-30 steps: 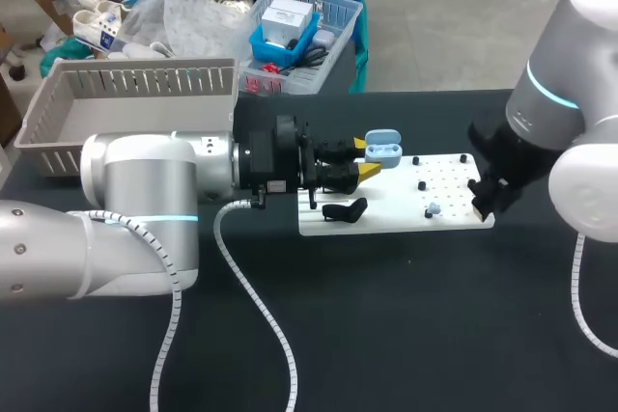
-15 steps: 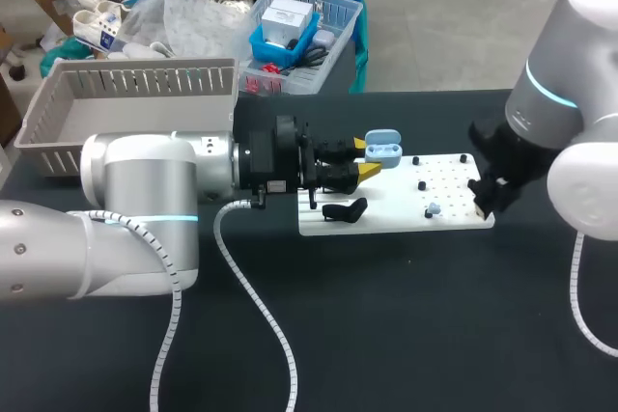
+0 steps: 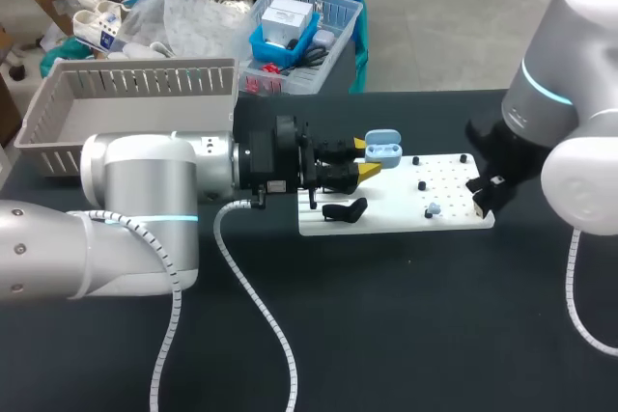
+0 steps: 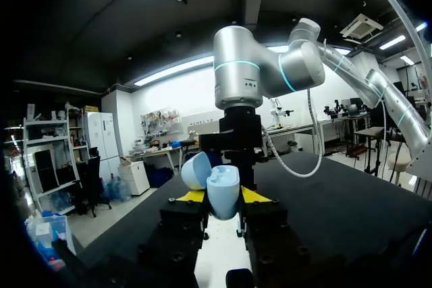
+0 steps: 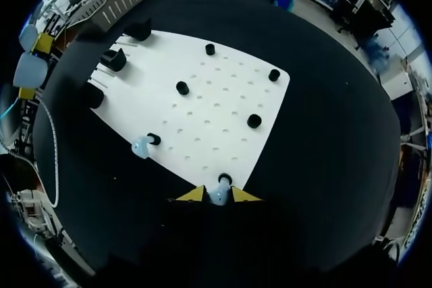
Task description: Pick up each earbud case from the left stands, insert the matching earbuds, close the lid, and place the case in the box.
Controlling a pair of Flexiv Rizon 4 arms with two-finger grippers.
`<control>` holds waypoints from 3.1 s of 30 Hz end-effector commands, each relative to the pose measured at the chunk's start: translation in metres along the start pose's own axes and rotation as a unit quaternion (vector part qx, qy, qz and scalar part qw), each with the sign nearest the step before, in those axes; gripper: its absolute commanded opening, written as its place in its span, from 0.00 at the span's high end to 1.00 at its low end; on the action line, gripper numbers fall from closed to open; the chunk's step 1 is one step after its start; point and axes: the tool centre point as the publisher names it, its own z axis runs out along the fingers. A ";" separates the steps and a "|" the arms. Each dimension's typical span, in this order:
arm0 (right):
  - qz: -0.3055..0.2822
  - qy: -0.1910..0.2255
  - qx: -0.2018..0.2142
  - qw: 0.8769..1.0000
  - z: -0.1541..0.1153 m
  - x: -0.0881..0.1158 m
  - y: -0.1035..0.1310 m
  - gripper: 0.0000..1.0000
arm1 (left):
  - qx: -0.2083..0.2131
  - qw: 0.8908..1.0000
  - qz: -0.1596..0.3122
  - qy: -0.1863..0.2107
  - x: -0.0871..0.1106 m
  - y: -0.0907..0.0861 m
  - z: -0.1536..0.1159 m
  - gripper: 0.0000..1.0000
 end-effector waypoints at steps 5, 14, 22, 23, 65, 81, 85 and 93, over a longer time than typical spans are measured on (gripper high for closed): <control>-0.006 0.005 -0.003 1.000 0.002 -0.002 0.000 1.00 | -0.002 1.000 0.001 -0.001 0.001 0.000 0.000 1.00; -0.018 0.001 -0.004 1.000 -0.005 -0.002 0.002 1.00 | -0.002 1.000 0.001 -0.001 0.001 0.000 0.000 1.00; -0.023 -0.009 0.002 1.000 -0.024 -0.002 0.002 1.00 | -0.002 1.000 0.001 -0.001 0.001 0.000 0.000 1.00; -0.025 -0.011 0.004 1.000 -0.027 -0.002 0.003 1.00 | -0.002 1.000 0.001 -0.001 0.001 0.000 0.000 1.00; 0.126 0.019 0.058 0.990 -0.074 0.024 0.031 1.00 | -0.002 1.000 0.001 -0.001 0.001 0.000 0.000 1.00; 0.267 0.012 0.055 0.962 -0.124 0.016 0.086 1.00 | -0.002 1.000 0.001 -0.001 0.001 0.000 0.000 1.00; 0.284 0.007 0.065 0.957 -0.134 0.001 0.103 1.00 | -0.002 1.000 0.001 -0.001 0.001 0.000 0.000 1.00; 0.300 -0.005 0.009 0.954 -0.141 -0.023 0.121 1.00 | -0.002 1.000 0.001 -0.001 0.001 0.000 0.000 1.00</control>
